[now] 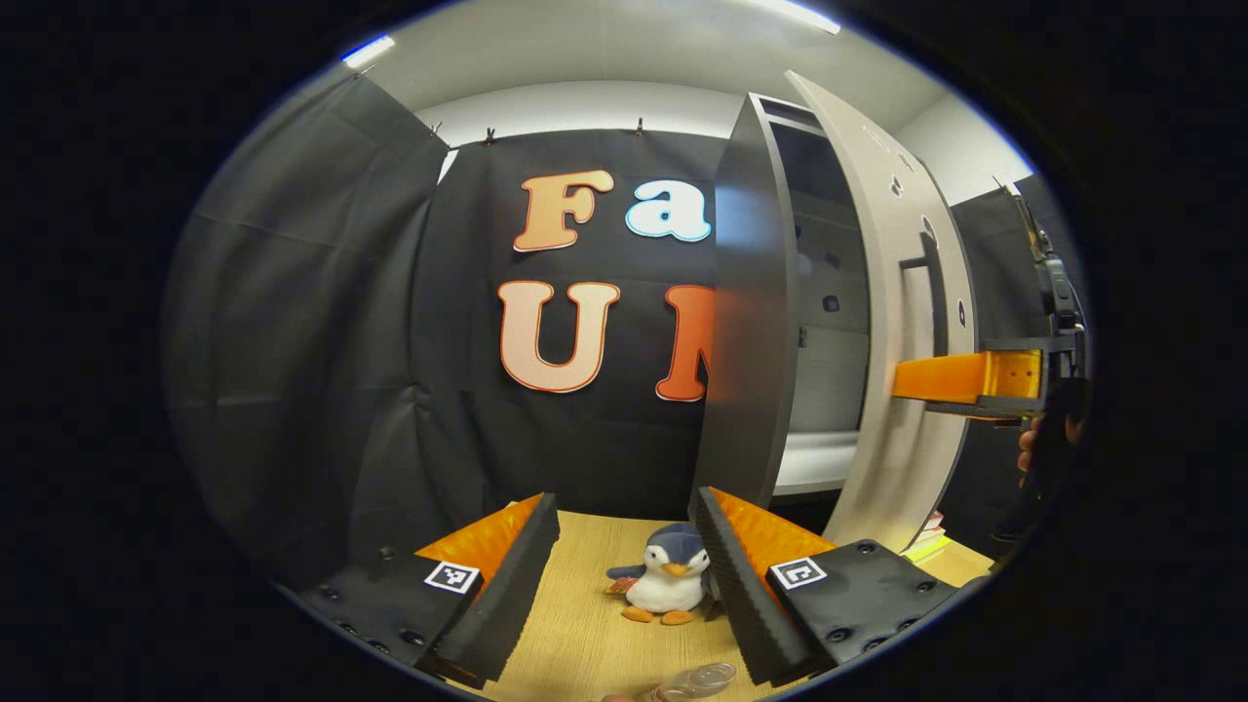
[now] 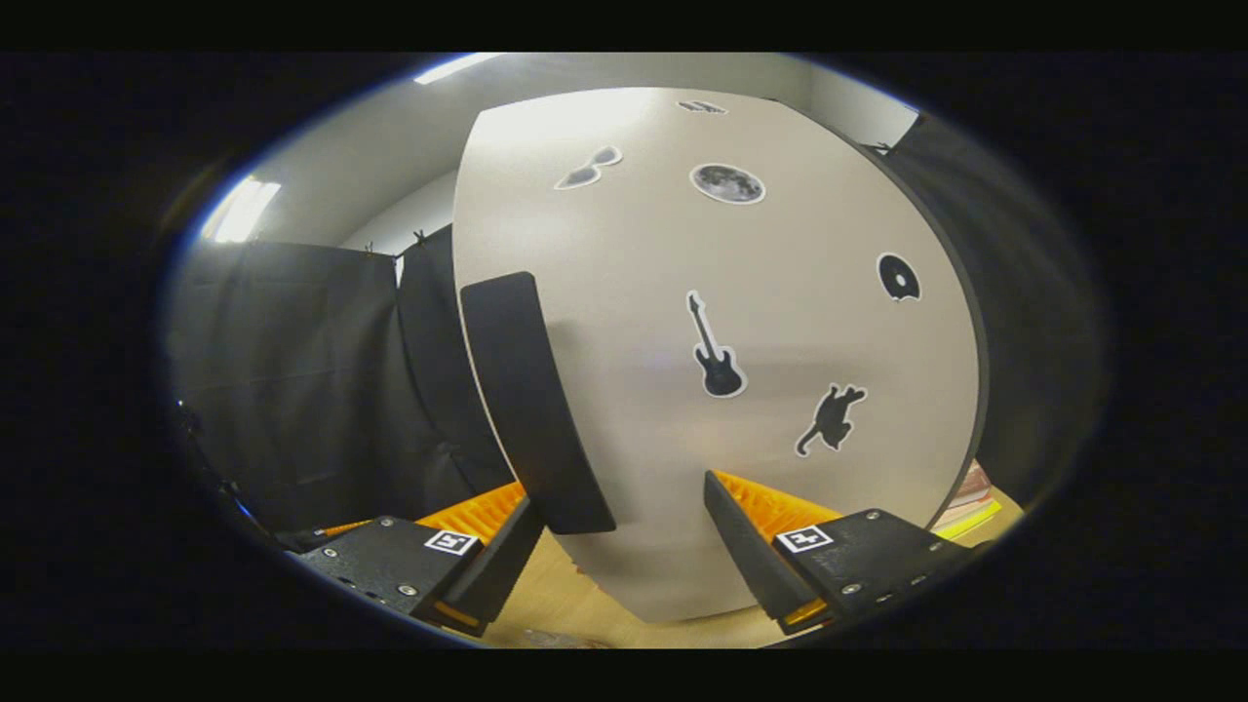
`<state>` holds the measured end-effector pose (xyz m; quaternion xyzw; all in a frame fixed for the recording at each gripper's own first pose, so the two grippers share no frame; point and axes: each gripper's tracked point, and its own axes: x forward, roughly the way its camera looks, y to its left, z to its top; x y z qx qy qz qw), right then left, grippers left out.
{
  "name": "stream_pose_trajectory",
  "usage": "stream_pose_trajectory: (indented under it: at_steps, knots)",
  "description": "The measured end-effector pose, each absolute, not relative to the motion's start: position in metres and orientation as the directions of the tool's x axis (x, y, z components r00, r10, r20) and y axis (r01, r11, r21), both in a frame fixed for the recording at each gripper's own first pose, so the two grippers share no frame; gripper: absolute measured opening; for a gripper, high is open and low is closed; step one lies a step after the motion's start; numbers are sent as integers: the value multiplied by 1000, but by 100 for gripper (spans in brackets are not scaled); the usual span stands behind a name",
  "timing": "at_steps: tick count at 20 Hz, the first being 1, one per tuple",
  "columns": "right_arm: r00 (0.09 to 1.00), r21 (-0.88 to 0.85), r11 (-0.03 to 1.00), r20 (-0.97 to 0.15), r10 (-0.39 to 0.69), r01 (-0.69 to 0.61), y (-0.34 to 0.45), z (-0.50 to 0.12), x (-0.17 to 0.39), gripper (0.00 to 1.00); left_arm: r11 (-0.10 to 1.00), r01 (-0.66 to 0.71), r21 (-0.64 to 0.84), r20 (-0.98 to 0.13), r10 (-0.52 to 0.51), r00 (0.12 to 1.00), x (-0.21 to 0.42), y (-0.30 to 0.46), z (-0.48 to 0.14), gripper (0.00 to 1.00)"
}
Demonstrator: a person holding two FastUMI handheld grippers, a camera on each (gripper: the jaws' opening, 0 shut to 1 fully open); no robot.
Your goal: Open the cabinet door with the right hand, grasp the bottle in the cabinet with the left hand and place it on the coaster, then close the cabinet door with the right hand.
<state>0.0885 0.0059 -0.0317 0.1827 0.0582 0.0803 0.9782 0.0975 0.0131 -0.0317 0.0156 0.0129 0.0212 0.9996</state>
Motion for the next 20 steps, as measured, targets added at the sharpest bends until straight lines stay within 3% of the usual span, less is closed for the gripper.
stream_pose_trajectory:
  at_steps: [11, 20]
  knots:
    - [992, 238, 971, -108, 63, -36, 10, -47, 114, 95, 1000, 30, -6, -56, -30, 998, 127, 28, -44, 93]
    - [987, 222, 970, -105, 125, -99, 14, -51, 111, 96, 997, -77, 1, -41, 77, 996, 109, 42, -35, 93]
